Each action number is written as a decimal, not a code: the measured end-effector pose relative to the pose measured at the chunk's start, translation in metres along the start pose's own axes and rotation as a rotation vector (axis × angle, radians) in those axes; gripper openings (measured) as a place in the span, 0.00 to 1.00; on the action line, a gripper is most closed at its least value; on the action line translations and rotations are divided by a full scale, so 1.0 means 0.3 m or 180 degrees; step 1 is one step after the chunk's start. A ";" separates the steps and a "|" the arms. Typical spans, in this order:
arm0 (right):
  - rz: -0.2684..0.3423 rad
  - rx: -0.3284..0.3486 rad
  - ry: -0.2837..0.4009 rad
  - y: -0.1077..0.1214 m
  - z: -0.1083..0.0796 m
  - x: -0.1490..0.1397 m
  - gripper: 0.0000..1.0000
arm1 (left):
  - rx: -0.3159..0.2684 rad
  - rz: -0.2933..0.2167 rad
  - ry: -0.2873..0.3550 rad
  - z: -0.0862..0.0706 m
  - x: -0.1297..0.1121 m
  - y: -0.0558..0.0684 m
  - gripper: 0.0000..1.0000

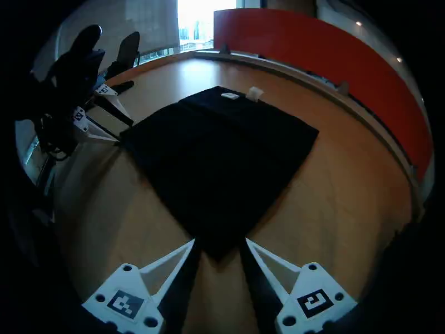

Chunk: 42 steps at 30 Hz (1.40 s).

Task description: Fold towel

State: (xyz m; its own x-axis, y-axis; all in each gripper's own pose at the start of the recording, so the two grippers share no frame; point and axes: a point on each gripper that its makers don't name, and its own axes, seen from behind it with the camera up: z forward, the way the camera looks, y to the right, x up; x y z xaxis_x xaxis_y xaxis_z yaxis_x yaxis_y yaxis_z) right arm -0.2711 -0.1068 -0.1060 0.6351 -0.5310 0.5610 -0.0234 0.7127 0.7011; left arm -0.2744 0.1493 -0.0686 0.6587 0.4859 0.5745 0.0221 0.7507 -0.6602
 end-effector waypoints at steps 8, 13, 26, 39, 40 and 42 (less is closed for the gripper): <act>0.0014 0.0000 -0.0012 0.003 0.000 0.000 0.29 | 0.0020 -0.0020 -0.0005 0.001 0.004 0.010 0.32; 0.0031 0.0009 -0.0028 0.002 0.000 0.001 0.20 | 0.0043 -0.0053 -0.0007 -0.001 0.006 0.008 0.22; 0.0019 0.0035 -0.0008 -0.016 -0.015 0.020 0.16 | 0.0017 -0.0205 -0.0029 -0.016 0.017 0.007 0.14; 0.0014 -0.0011 0.0145 -0.002 -0.099 0.090 0.16 | 0.0051 -0.0240 0.0002 -0.091 0.064 0.020 0.13; 0.0011 -0.0014 0.0162 -0.002 -0.110 0.098 0.16 | 0.0054 -0.0244 0.0008 -0.100 0.070 0.020 0.13; 0.0005 -0.0019 0.0192 -0.001 -0.129 0.113 0.16 | 0.0057 -0.0256 0.0018 -0.117 0.080 0.022 0.13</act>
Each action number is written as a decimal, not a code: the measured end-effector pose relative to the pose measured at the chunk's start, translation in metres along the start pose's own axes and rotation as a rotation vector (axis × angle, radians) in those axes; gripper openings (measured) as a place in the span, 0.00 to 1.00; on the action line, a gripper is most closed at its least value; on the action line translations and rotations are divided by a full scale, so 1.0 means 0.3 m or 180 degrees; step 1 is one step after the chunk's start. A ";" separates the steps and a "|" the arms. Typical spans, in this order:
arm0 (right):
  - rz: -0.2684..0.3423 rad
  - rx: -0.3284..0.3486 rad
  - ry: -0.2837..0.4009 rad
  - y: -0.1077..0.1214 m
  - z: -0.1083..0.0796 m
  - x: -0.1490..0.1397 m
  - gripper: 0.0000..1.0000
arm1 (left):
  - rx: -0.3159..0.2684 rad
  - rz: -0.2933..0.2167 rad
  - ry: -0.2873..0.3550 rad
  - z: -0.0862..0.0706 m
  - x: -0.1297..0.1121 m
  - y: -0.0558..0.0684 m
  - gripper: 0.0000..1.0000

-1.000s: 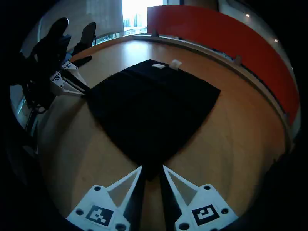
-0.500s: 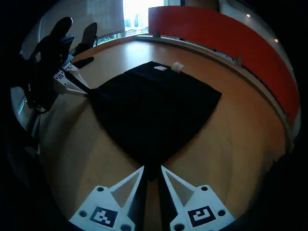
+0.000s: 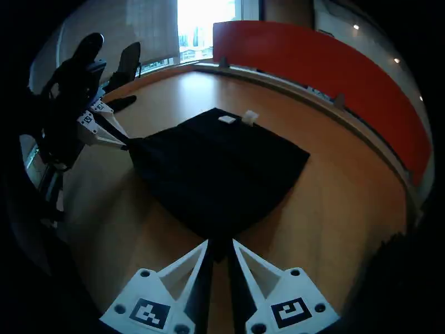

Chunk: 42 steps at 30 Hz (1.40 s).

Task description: Fold towel

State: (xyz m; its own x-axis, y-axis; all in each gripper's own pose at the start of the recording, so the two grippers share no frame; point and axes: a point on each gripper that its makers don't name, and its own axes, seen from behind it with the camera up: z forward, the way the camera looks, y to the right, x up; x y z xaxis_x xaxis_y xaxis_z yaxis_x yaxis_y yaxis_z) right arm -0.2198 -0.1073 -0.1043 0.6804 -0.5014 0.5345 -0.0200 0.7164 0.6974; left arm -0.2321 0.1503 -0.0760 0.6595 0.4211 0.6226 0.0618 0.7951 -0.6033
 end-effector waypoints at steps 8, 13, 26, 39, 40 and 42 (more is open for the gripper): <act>-0.0008 -0.0043 0.0124 0.001 -0.074 0.066 0.16 | -0.0019 -0.0071 0.0049 -0.076 0.044 0.019 0.13; 0.0012 -0.0049 0.0195 -0.003 -0.111 0.100 0.16 | -0.0022 -0.0149 0.0072 -0.122 0.066 0.030 0.13; -0.0026 -0.0073 0.0258 -0.011 -0.183 0.145 0.16 | -0.0017 -0.0213 0.0098 -0.206 0.106 0.053 0.13; -0.0015 -0.0083 0.0285 -0.019 -0.250 0.160 0.16 | -0.0041 -0.0239 0.0143 -0.256 0.144 0.070 0.13; -0.0012 -0.0083 0.0285 -0.020 -0.256 0.161 0.16 | -0.0043 -0.0246 0.0148 -0.258 0.148 0.070 0.13; -0.0011 -0.0082 0.0286 -0.021 -0.264 0.162 0.16 | -0.0044 -0.0252 0.0157 -0.263 0.155 0.070 0.13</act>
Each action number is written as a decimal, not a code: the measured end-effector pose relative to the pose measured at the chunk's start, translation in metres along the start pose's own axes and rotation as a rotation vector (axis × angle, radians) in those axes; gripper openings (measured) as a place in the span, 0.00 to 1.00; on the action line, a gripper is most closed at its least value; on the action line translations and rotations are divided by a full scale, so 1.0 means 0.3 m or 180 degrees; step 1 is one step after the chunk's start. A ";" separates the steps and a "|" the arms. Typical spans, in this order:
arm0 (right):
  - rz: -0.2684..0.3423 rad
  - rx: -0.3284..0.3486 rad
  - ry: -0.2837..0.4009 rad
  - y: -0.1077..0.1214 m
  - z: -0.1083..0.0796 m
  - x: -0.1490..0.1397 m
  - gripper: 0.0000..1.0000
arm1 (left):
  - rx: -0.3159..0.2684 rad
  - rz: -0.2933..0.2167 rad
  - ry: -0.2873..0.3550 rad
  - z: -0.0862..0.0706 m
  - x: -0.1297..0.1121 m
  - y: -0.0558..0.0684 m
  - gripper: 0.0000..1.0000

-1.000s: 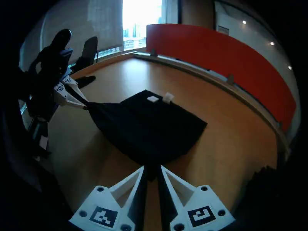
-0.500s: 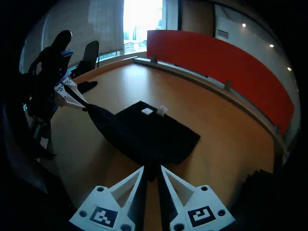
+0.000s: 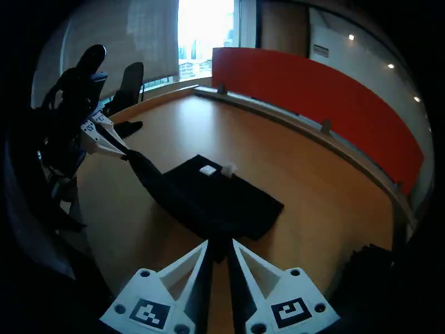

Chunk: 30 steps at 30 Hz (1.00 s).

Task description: Fold towel

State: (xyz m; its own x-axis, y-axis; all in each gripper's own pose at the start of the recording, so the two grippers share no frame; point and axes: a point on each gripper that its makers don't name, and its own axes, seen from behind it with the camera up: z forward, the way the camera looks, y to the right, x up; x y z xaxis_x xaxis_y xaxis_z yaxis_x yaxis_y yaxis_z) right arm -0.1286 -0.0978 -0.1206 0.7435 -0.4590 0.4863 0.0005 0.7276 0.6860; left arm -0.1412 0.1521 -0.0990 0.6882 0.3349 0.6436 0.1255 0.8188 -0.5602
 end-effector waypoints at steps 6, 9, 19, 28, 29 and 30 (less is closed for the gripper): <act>-0.0001 0.0004 0.0002 -0.007 -0.020 0.006 0.16 | 0.0005 0.0012 0.0020 -0.010 0.018 -0.001 0.13; 0.0005 0.0008 0.0002 -0.011 -0.030 0.009 0.16 | 0.0004 0.0014 0.0027 -0.016 0.024 0.001 0.13; 0.0003 0.0028 0.0006 -0.028 -0.051 0.021 0.16 | 0.0007 0.0007 0.0039 -0.032 0.035 -0.002 0.13; -0.0009 0.0036 -0.0002 -0.030 -0.047 0.025 0.16 | 0.0006 -0.0006 0.0037 -0.038 0.039 -0.005 0.13; -0.0011 0.0035 -0.0004 -0.029 -0.046 0.025 0.16 | 0.0008 -0.0007 0.0036 -0.038 0.040 -0.005 0.13; -0.0013 0.0034 -0.0011 -0.028 -0.045 0.024 0.16 | 0.0003 -0.0009 0.0030 -0.036 0.040 -0.003 0.13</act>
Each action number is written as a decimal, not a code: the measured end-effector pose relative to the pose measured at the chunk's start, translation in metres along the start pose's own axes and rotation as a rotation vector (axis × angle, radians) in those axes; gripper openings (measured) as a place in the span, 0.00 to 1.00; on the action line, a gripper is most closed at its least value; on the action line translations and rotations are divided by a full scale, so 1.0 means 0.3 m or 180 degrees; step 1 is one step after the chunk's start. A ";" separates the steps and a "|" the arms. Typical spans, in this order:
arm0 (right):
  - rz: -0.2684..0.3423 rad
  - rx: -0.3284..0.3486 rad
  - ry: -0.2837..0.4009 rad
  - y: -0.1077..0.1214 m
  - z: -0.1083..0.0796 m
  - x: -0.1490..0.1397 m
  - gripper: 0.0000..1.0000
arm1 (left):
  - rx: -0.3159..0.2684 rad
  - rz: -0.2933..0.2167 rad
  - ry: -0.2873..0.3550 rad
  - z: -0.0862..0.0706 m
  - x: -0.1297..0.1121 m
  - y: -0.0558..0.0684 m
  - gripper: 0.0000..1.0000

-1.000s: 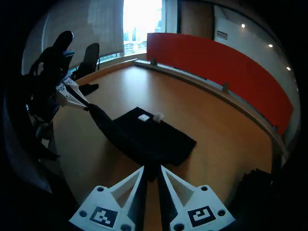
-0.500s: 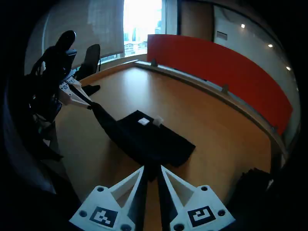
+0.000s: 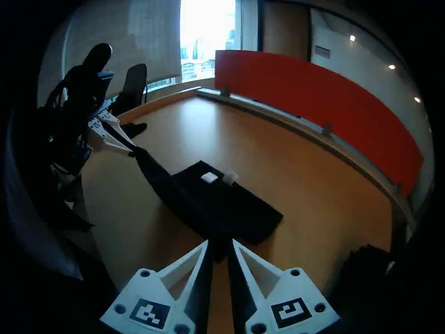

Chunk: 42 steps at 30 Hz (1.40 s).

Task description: Fold towel

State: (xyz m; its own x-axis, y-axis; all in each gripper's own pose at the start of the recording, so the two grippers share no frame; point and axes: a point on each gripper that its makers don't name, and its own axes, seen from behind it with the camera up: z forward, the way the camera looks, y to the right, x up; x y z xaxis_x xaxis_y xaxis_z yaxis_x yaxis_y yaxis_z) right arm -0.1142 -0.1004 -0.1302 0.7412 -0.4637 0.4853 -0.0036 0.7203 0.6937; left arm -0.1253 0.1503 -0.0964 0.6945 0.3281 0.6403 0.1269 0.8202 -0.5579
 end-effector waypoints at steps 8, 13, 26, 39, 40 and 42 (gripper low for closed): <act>-0.0009 -0.0032 -0.0068 0.018 0.026 -0.017 0.16 | -0.0014 -0.0025 -0.0015 0.025 0.006 -0.002 0.12; 0.0028 -0.0061 -0.0108 0.042 0.059 -0.023 0.16 | 0.0015 -0.0064 -0.0039 0.060 0.010 -0.018 0.13; 0.0079 -0.0106 -0.0250 0.139 0.176 -0.038 0.16 | 0.0115 -0.0161 -0.0133 0.175 0.031 -0.074 0.13; 0.0084 -0.0140 -0.0317 0.212 0.253 -0.036 0.16 | 0.0177 -0.0095 -0.0267 0.258 0.052 -0.113 0.13; 0.0092 -0.0140 -0.0322 0.214 0.257 -0.038 0.16 | 0.0175 -0.0095 -0.0275 0.265 0.051 -0.116 0.13; 0.0109 -0.0140 -0.0337 0.219 0.268 -0.043 0.16 | 0.0170 -0.0098 -0.0291 0.281 0.047 -0.121 0.13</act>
State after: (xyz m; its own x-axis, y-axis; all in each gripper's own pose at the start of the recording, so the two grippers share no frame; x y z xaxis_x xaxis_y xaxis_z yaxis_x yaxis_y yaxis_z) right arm -0.1781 -0.0886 -0.0482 0.6662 -0.4887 0.5634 0.0035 0.7574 0.6529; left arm -0.1797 0.1646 -0.0226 0.6230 0.3418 0.7036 0.1075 0.8535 -0.5099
